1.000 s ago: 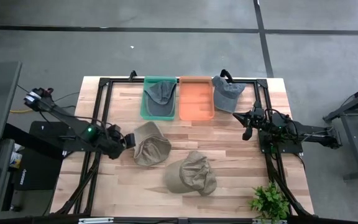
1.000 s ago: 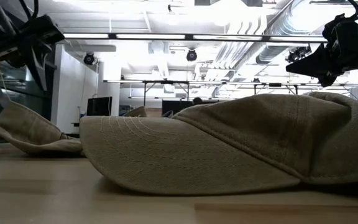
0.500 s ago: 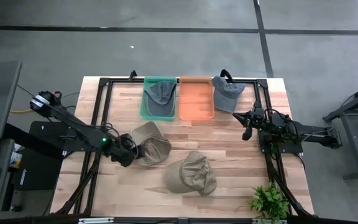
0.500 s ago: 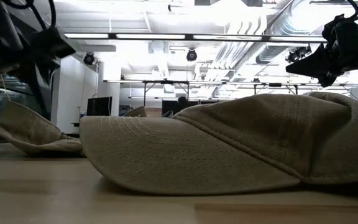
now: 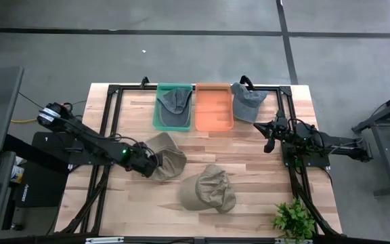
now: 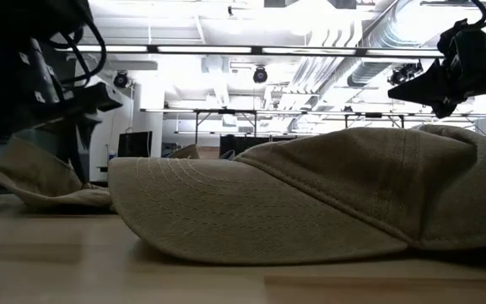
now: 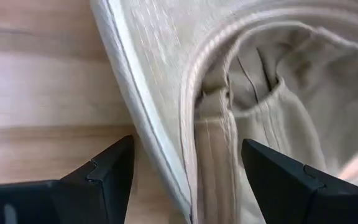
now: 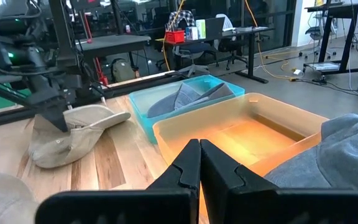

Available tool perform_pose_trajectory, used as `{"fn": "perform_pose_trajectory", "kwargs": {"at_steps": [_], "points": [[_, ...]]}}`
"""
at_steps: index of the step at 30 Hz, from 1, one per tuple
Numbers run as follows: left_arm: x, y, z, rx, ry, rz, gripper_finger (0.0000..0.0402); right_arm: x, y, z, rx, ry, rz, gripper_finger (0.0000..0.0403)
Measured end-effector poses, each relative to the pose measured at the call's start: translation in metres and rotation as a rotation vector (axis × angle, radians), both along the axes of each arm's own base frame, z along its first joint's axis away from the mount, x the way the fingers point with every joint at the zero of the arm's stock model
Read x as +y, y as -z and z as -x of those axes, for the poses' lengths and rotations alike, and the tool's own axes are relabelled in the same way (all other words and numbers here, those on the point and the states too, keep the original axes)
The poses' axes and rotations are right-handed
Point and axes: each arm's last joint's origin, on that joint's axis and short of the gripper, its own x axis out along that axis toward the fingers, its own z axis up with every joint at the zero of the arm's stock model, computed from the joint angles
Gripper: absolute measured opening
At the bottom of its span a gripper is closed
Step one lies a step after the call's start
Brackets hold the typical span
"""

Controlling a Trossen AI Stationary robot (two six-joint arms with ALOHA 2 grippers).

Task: Pick & Place hat
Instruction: Put the left brown cap into the orange bin

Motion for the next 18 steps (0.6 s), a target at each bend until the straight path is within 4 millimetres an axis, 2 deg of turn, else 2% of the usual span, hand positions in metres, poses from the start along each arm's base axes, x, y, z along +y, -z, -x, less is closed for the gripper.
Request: {"fn": "perform_pose_trajectory", "kwargs": {"at_steps": [10, 18], "points": [[0.020, 0.000, -0.003, 0.018, -0.066, -0.081, 0.0257, 0.000, 0.000, 0.000, 0.000, 0.000, 0.000, 0.0000], [0.024, 0.005, -0.007, 0.076, 0.053, -0.076, 0.0257, 0.000, 0.000, 0.000, 0.000, 0.000, 0.000, 0.0000]]}}
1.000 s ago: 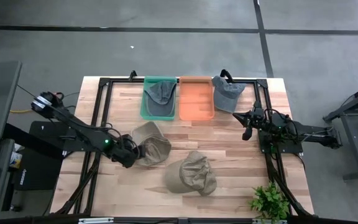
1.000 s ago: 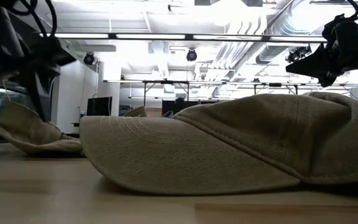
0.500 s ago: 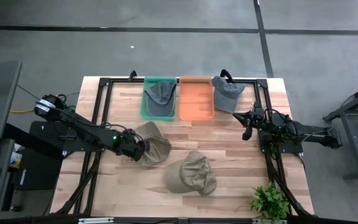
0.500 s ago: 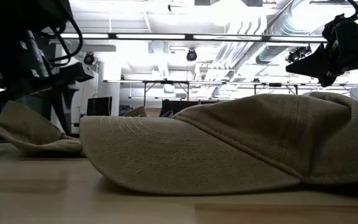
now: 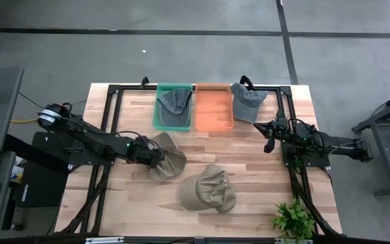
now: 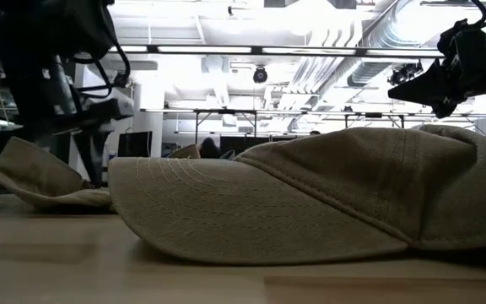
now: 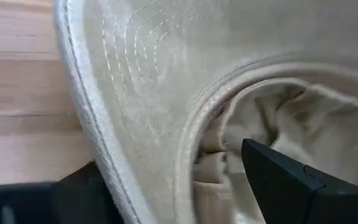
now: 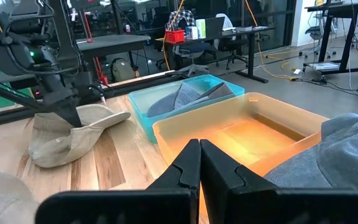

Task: Pick & Place hat
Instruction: Put the left brown cap into the orange bin

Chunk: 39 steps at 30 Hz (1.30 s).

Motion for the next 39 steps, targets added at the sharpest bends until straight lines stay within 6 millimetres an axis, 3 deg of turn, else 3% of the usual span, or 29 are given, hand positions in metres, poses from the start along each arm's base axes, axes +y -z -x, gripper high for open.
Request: {"fn": "perform_pose_trajectory", "kwargs": {"at_steps": [8, 11, 16, 21, 23, 31, 39], "points": [[-0.001, 0.005, -0.001, 0.045, 0.051, -0.014, 0.0256, 0.000, 0.000, 0.000, 0.000, 0.000, 0.000, 0.0000], [-0.001, 0.006, 0.000, 0.052, 0.052, -0.011, 0.0238, 0.000, 0.000, 0.000, 0.000, 0.000, 0.000, 0.0000], [0.000, 0.007, 0.001, 0.071, 0.052, 0.001, 0.0156, 0.000, 0.000, 0.000, 0.000, 0.000, 0.000, 0.0000], [0.000, 0.008, 0.004, 0.097, 0.035, 0.005, 0.0036, 0.000, 0.000, 0.000, 0.000, 0.000, 0.000, 0.0000], [0.000, 0.007, 0.004, 0.094, 0.034, 0.010, 0.0013, 0.000, 0.000, 0.000, 0.000, 0.000, 0.000, 0.0000], [0.000, 0.002, 0.004, 0.070, 0.050, 0.020, 0.0003, 0.000, 0.000, 0.000, 0.000, 0.000, 0.000, 0.0000], [-0.002, -0.027, -0.003, 0.036, 0.055, 0.001, 0.0000, 0.000, 0.000, 0.000, 0.000, 0.000, 0.000, 0.0000]]}}
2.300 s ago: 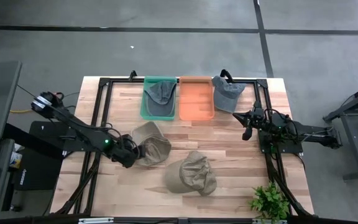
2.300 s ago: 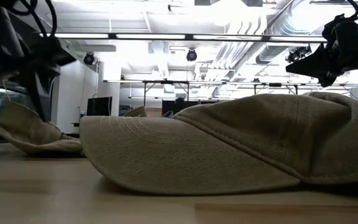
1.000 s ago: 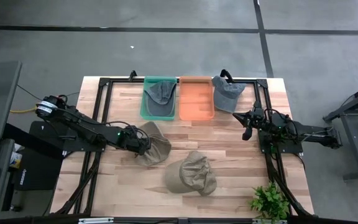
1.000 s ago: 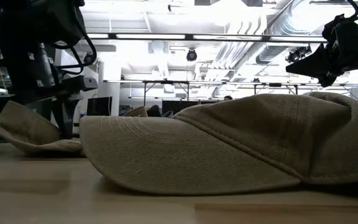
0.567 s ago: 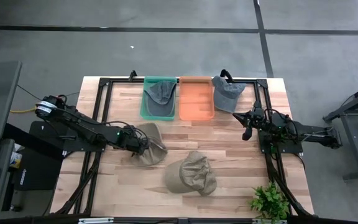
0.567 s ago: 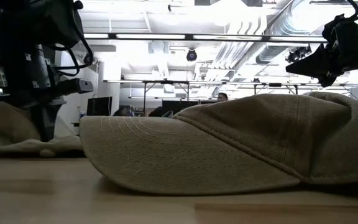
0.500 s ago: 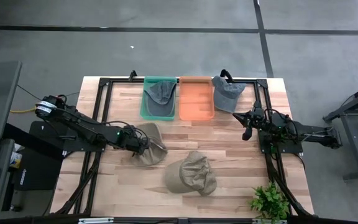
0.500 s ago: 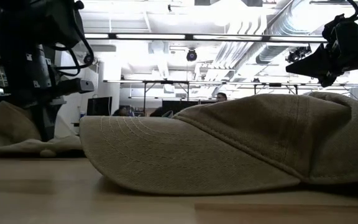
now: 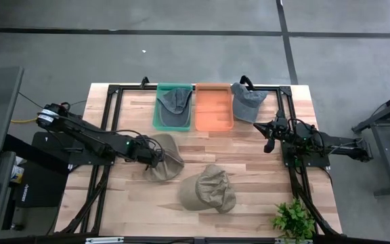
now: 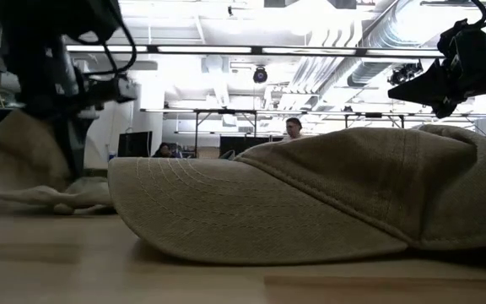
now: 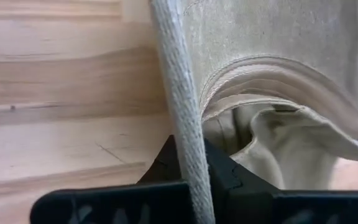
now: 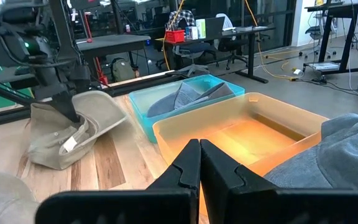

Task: Pick & Place hat
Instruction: Put the left brown cap into the orange bin

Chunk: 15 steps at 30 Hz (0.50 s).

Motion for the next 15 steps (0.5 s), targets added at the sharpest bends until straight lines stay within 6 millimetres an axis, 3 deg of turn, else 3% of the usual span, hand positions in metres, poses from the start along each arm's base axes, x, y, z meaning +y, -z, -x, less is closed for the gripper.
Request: {"fn": "perform_pose_trajectory", "kwargs": {"at_steps": [7, 15], "points": [[-0.003, -0.027, -0.011, -0.031, 0.010, -0.020, 0.0000, 0.000, 0.000, 0.000, 0.000, 0.000, 0.000, 0.0000], [-0.002, -0.053, -0.017, -0.087, -0.120, -0.068, 0.0000, 0.000, 0.000, 0.000, 0.000, 0.000, 0.000, 0.0000]]}}
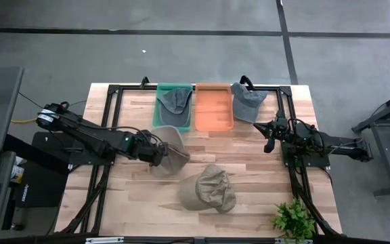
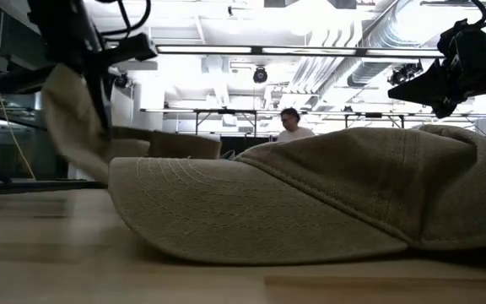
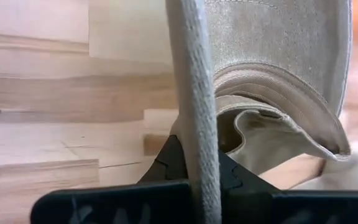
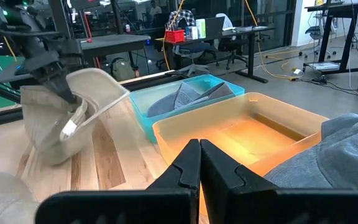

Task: Pick & Place hat
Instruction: Put the left brown cap into the orange bin

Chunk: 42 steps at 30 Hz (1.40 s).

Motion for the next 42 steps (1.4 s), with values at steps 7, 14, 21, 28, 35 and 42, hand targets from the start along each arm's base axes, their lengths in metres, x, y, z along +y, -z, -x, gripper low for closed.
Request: {"fn": "perform_pose_trajectory", "kwargs": {"at_steps": [7, 14, 21, 28, 35, 42], "points": [[-0.001, -0.020, -0.010, -0.150, -0.136, 0.003, 0.0000, 0.000, 0.000, 0.000, 0.000, 0.000, 0.000, 0.0000], [-0.001, -0.035, -0.025, -0.380, -0.244, -0.022, 0.0000, 0.000, 0.000, 0.000, -0.001, 0.000, 0.000, 0.0000], [0.007, -0.045, -0.039, -0.581, -0.367, -0.053, 0.0000, 0.000, -0.001, 0.000, -0.082, 0.005, -0.156, 0.0000], [0.038, -0.048, -0.061, -0.696, -0.451, -0.069, 0.0000, 0.001, -0.001, 0.000, -0.134, -0.004, -0.290, 0.0000], [0.070, -0.045, -0.089, -0.819, -0.453, -0.030, 0.0000, 0.002, -0.005, -0.001, -0.187, -0.044, -0.326, 0.0001], [0.087, -0.040, -0.105, -0.907, -0.458, -0.037, 0.0000, 0.002, -0.008, -0.001, -0.298, -0.047, -0.537, 0.0063]]}}
